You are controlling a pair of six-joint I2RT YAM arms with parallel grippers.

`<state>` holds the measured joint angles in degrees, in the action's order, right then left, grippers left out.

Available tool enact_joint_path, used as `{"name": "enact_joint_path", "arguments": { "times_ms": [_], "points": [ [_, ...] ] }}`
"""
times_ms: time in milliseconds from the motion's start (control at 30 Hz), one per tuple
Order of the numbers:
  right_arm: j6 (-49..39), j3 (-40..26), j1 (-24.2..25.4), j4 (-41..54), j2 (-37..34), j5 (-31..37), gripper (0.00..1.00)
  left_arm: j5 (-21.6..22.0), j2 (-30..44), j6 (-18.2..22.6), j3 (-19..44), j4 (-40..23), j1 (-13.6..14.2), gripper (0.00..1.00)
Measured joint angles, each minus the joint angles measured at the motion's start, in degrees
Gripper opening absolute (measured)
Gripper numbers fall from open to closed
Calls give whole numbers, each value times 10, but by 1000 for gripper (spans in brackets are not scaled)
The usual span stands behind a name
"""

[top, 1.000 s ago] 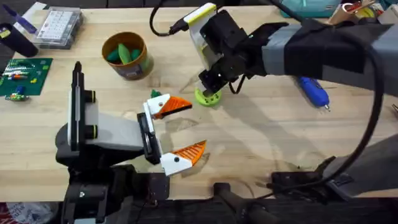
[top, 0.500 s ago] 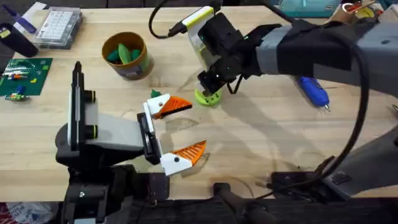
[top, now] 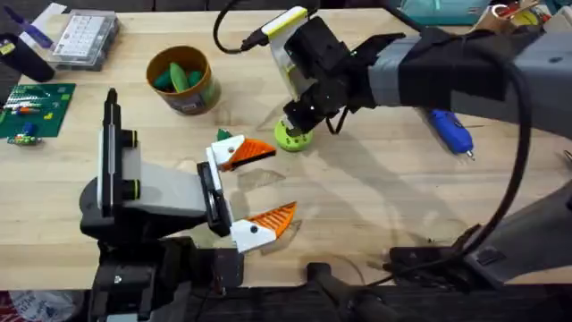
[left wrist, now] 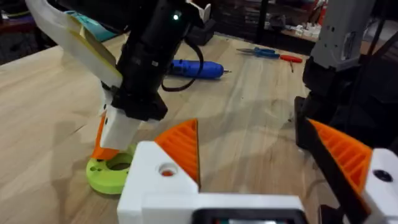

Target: Pick up the gripper from the table and insert it into the empty holder that is missing its gripper. Then pick up a screw, insert it into the mounting hole, and use the screwdriver to tighten it. Finally, clean up the table by picking up the vegetable and placing it into the bucket.

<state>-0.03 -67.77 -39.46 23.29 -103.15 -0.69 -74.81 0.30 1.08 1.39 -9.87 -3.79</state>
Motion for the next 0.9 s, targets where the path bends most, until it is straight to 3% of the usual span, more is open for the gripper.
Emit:
{"name": "enact_joint_path", "arguments": {
  "times_ms": [900],
  "points": [
    [0, -60, 0, 96, 0, 25, 5, 0, 0, 0, 0, 0, 0, 991]
  ]
}}
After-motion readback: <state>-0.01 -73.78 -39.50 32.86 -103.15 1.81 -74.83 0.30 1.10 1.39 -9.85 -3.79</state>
